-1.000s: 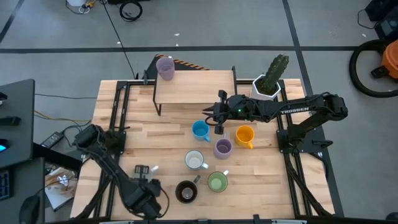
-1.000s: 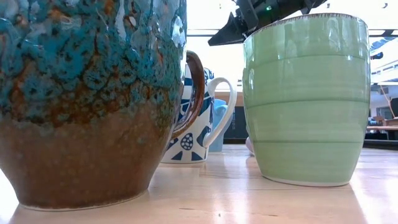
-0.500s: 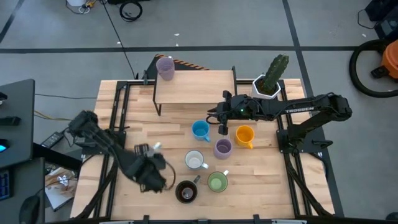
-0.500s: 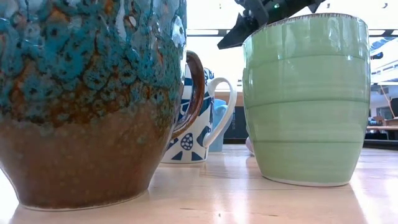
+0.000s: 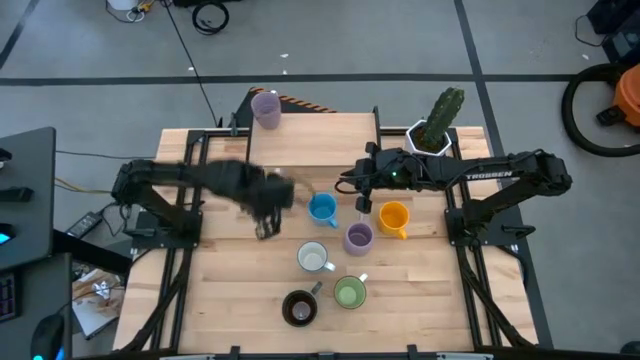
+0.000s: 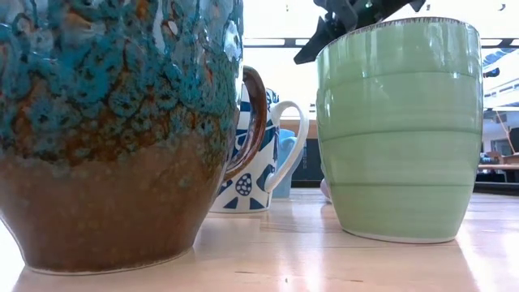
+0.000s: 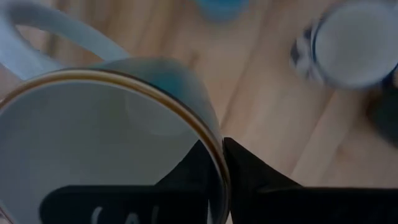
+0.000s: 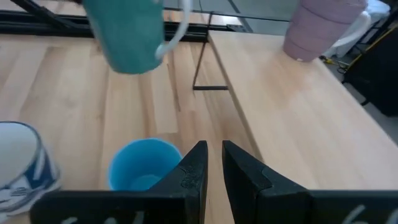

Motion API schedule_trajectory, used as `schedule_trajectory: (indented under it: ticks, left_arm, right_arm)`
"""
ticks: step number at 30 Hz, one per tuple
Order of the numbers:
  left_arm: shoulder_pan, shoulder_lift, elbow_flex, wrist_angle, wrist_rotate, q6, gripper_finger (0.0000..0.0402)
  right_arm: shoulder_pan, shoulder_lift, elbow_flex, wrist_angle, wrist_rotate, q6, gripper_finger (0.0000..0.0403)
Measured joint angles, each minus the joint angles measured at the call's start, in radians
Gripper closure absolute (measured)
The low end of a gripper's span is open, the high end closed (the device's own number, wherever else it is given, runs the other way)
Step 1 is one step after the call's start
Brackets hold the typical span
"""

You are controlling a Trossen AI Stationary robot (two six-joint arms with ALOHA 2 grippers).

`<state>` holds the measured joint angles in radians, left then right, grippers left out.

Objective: Place coffee mugs
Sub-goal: Put the dark green mug on the shelf

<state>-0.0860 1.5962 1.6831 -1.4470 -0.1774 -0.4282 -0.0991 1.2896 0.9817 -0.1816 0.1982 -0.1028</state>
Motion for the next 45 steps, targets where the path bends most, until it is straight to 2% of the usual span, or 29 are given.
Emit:
schedule_trajectory:
  ticks: [7, 12, 18, 25, 32, 39, 45]
  left_arm:
    - [0.209, 0.016, 0.203, -0.004, 0.032, 0.194, 0.0371]
    - [0.327, 0.056, 0.274, -0.007, 0.073, 0.353, 0.0371]
    - [0.389, 0.096, 0.274, -0.005, 0.092, 0.653, 0.0371]
    - [0.453, 0.138, 0.274, -0.062, 0.015, 0.913, 0.0371]
    - [0.506, 0.152, 0.273, -0.089, 0.009, 1.179, 0.0371]
    - [0.565, 0.175, 0.273, -0.098, 0.019, 1.331, 0.0359]
    - [0.595, 0.19, 0.273, -0.101, 0.081, 1.367, 0.0366]
  right_arm:
    - [-0.056, 0.0, 0.0, -0.036, 0.001, -0.012, 0.0349]
    - [-0.083, 0.0, 0.0, -0.036, 0.002, -0.013, 0.0349]
    - [-0.087, 0.0, 0.0, -0.035, -0.006, -0.027, 0.0349]
    - [-0.085, 0.0, 0.0, -0.014, -0.009, -0.085, 0.0349]
    - [-0.088, 0.0, 0.0, 0.054, -0.07, -0.132, 0.0349]
    - [-0.088, 0.0, 0.0, 0.079, -0.095, -0.137, 0.0349]
    - [-0.088, 0.0, 0.0, 0.073, -0.096, -0.136, 0.0349]
